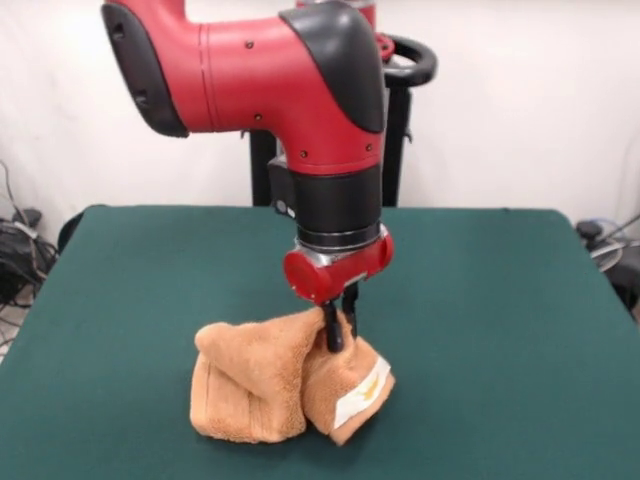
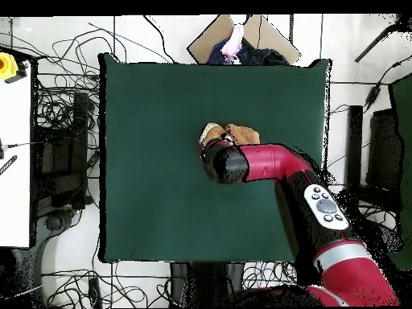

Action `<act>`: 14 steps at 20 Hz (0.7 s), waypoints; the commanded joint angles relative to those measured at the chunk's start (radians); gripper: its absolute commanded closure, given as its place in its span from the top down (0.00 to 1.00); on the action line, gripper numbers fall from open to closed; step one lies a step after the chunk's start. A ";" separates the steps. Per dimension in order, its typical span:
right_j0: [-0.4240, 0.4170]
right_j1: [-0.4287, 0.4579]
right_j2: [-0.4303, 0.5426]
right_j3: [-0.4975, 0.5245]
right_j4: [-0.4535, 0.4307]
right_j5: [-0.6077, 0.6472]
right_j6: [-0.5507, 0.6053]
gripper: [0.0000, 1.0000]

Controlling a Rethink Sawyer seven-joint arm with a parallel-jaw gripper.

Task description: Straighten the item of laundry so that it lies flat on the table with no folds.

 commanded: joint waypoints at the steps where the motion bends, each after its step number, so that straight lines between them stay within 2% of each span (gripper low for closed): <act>1: -0.116 0.008 0.315 0.023 -0.056 0.388 -0.595 0.00; 7: -0.245 -0.132 0.490 0.166 -0.034 0.563 -0.907 0.00; 8: -0.277 -0.137 0.522 0.196 -0.035 0.575 -0.964 0.00; 11: -0.292 -0.102 0.563 0.204 -0.042 0.623 -1.063 0.00; 14: -0.336 -0.076 0.641 0.280 -0.046 0.621 -1.192 0.00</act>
